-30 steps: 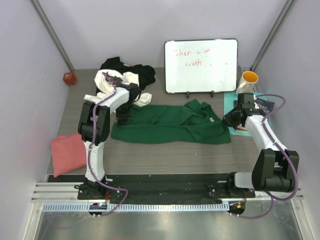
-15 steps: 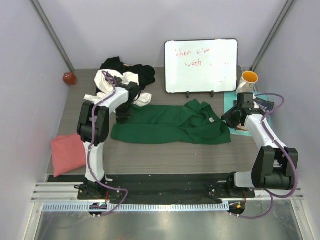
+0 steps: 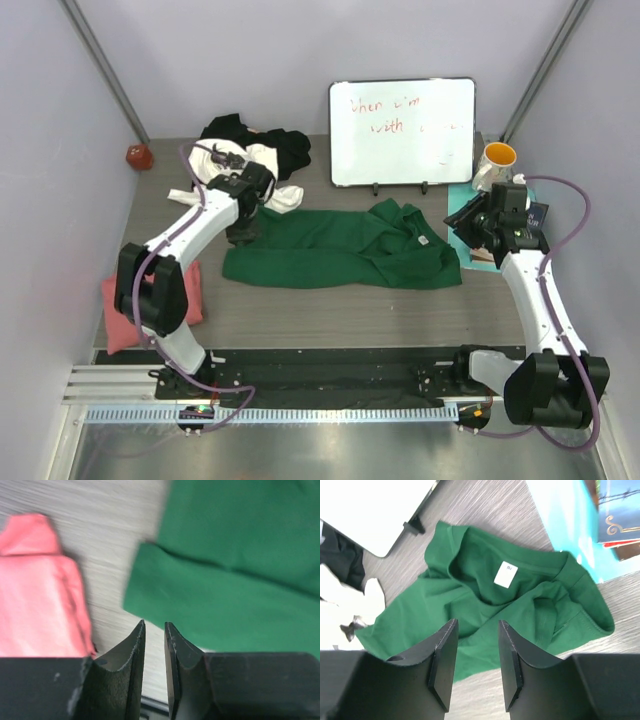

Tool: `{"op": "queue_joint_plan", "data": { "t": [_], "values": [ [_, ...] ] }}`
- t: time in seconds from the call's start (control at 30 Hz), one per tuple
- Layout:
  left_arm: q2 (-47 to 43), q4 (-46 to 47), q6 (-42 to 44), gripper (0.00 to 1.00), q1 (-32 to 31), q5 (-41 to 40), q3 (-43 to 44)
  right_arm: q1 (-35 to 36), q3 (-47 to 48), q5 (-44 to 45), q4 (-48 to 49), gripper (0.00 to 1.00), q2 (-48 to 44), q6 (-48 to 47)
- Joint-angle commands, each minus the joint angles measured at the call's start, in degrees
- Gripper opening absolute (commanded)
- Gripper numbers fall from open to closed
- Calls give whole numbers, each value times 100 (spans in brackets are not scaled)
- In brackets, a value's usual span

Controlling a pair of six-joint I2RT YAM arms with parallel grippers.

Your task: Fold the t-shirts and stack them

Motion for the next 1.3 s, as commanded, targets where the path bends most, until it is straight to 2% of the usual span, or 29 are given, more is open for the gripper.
{"op": "queue_joint_plan", "data": {
  "t": [0.0,0.23,0.4,0.57,0.83,1.0,1.27],
  "values": [
    [262,91,-121,20,-372,659,-307,49,-29,-422,-430,43,153,-326],
    [965,38,-385,13,-698,607,-396,189,-284,-326,-712,43,662,-545],
    [1256,126,-490,7,-830,615,-369,383,-372,-151,-660,36,1120,-669],
    [1484,196,-534,1,-848,519,-378,506,-338,157,-641,35,1436,-695],
    [1907,284,-587,0,-857,554,-404,919,-522,368,-677,34,1867,-748],
    [2127,118,-745,0,-857,300,-439,1033,-513,930,-809,25,2209,-774],
    [2171,30,-886,0,-857,35,-694,1025,-303,1440,-950,19,2412,-730]
  ]
}}
